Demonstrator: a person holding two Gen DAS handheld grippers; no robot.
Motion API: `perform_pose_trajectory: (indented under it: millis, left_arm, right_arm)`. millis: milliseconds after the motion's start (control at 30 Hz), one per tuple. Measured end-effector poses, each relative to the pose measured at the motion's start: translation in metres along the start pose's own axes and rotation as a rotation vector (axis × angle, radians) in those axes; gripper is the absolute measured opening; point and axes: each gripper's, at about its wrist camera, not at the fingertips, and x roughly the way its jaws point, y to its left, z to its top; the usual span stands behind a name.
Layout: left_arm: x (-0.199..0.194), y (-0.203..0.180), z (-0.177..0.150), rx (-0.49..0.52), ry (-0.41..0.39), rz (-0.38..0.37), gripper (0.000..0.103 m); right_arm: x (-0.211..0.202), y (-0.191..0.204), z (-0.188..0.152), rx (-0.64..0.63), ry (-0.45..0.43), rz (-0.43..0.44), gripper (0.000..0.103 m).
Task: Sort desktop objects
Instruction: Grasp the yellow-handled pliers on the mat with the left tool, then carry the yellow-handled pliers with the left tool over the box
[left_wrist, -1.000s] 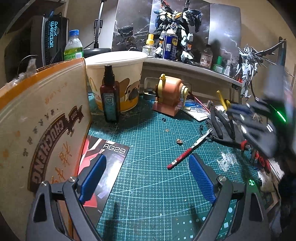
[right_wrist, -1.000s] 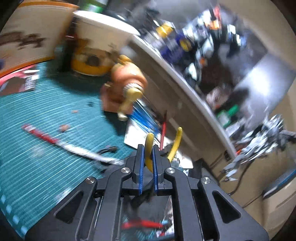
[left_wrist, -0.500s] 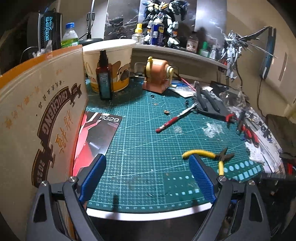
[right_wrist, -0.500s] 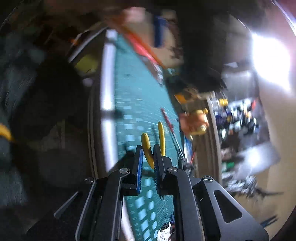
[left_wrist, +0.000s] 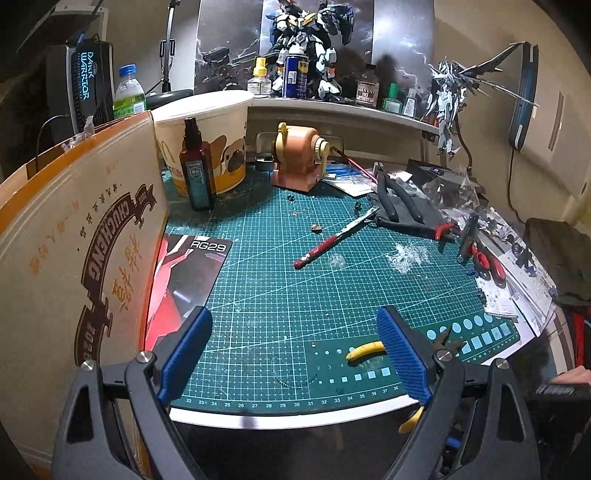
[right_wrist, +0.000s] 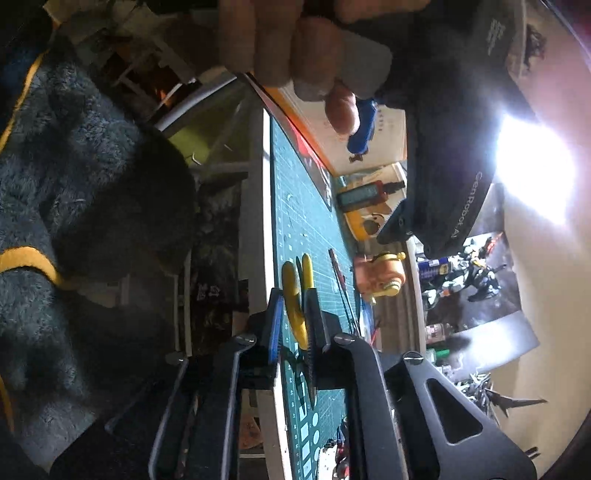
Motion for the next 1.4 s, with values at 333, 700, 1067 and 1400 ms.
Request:
perform_pose_trajectory:
  millis: [333,700,1067,1400]
  left_arm:
    - [-0.007,-0.009,-0.012,0.005,-0.029,-0.031,0.091]
    - [-0.021,-0.058,-0.098,0.182,-0.229,-0.149,0.091]
    - [0.007,-0.075,-0.124,0.205,-0.367,-0.261,0.061]
    - [0.002,-0.077,-0.12,0.267,-0.325,-0.326,0.012]
  right_arm:
    - [-0.04,-0.066,-0.038,0.494,-0.09,0.055,0.075]
    - [-0.091,-0.124,-0.154,1.35,-0.17,0.015,0.076]
    - [-0.1,-0.113,-0.156,1.379,-0.157,0.023,0.076]
    - [-0.088,-0.104,-0.156,1.384,-0.12,0.053,0.076]
